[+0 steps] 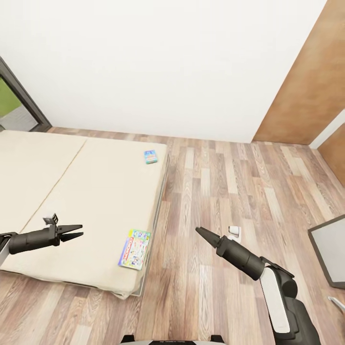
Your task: Put all the toys in the child's room - the three board games (two on the bed and one on the table), the two jigsaw puzzles on the table, and the tennis ball on the table - inside the toy box on the table in the child's room.
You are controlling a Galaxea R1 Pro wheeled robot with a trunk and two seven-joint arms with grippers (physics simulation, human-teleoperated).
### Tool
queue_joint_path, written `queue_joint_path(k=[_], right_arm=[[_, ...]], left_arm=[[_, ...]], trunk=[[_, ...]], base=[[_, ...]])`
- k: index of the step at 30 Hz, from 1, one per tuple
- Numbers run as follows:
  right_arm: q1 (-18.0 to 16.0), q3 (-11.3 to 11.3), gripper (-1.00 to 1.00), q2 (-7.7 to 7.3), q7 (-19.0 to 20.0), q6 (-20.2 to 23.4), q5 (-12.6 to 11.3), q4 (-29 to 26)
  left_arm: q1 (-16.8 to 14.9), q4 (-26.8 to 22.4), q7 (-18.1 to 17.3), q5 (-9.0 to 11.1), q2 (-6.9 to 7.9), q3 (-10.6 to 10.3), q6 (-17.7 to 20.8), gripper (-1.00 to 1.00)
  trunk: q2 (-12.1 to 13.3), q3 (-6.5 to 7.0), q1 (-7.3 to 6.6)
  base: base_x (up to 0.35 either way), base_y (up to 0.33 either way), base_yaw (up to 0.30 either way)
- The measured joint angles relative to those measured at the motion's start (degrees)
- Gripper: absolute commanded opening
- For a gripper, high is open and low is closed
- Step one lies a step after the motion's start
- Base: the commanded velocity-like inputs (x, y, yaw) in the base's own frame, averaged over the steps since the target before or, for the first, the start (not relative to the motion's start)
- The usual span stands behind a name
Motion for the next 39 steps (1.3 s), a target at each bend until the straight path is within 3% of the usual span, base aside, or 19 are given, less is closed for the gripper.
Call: queue_joint_path(k=[26,39], right_arm=[[0.00,0.02,1.00,0.00,0.00,0.00,0.00,-0.03],[0.00,0.02,1.00,0.00,0.07,0.00,0.01,-0.04]], left_arm=[[0.02,0.00,0.00,-0.04,0.00,0.00,0.00,1.00],[0.05,0.00,0.01,-0.02,0.01,-0.01,0.00,1.00]], trunk=[[0.00,2.45,0.00],[0.00,3.67,-0.02]], base=[[0.002,-0.002,0.011],[0.135,-0.102,0.082]])
